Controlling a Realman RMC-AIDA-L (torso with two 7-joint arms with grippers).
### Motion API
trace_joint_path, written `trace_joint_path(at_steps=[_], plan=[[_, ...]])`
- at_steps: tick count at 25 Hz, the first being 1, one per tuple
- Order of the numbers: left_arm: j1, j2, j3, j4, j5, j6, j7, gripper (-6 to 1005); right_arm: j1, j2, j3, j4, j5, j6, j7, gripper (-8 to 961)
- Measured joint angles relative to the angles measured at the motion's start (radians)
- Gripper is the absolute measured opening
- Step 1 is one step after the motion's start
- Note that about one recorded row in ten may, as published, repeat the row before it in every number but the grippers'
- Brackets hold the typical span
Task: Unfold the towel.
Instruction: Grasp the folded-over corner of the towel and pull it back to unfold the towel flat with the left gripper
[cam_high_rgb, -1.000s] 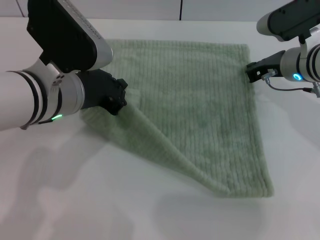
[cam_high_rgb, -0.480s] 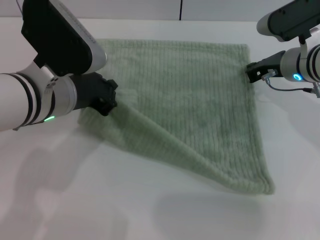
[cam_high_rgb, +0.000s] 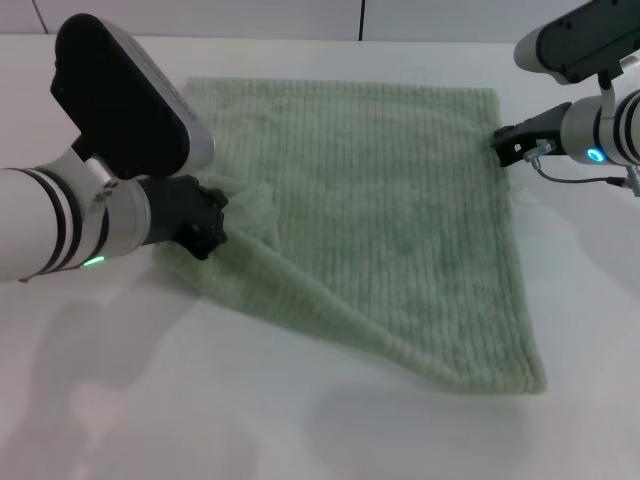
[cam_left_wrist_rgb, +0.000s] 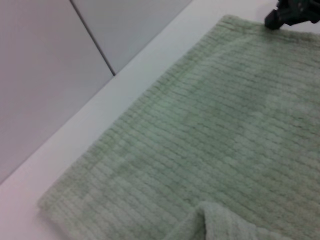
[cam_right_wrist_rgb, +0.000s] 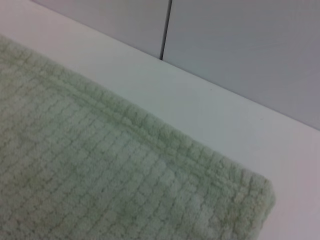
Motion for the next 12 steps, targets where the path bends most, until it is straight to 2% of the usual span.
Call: trace_joint_path(at_steps=[12], plan=[[0.01, -0.001, 0.002, -0.027, 0.026, -0.059, -0.033, 97, 0.0, 0.0, 0.0, 0.0, 0.0, 0.0, 0.0, 1]])
